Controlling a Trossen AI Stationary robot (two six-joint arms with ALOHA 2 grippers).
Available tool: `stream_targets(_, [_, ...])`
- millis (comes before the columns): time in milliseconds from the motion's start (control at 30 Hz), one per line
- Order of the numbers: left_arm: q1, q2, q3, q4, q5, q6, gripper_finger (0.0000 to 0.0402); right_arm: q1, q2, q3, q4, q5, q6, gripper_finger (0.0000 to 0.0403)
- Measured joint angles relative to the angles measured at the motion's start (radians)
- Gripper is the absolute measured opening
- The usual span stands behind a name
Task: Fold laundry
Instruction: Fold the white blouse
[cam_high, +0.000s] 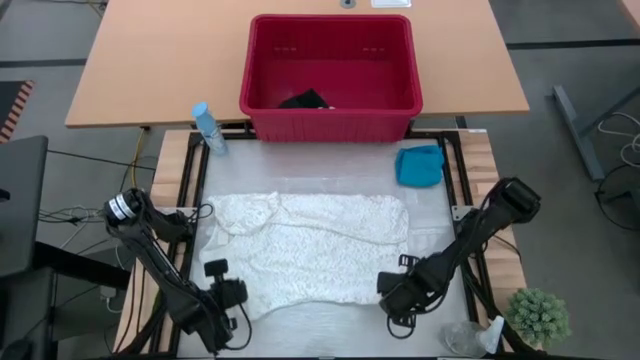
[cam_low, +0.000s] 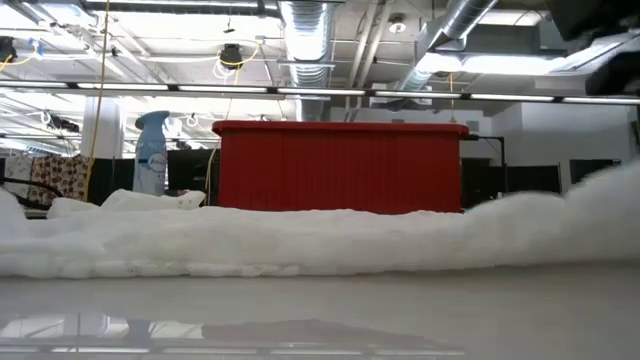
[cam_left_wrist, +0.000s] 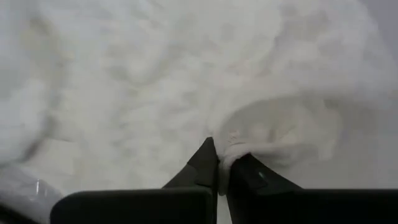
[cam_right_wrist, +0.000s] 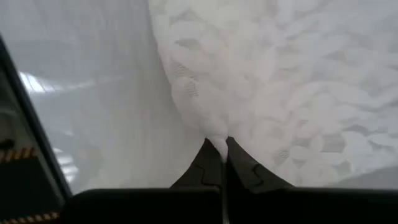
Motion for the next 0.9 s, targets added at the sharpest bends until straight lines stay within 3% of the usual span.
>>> stream_targets(267, [0.064, -0.089, 0.0, -0.177, -0.16, -0.077, 0.0, -0.099, -0.078, 0.0, -0.158, 0.024, 0.042, 0.0019])
stream_targets(633, [0.179, -0.118, 0.001, -0.329, -0.208, -0.038, 0.0, -0.252, -0.095, 0.0, -0.191, 0.027, -0.049, 0.0019])
stream_targets(900, [0.205, -0.218, -0.001, -0.472, -0.319, -0.147, 0.0, -0.312, -0.095, 0.001, -0.243, 0.027, -0.122, 0.0019])
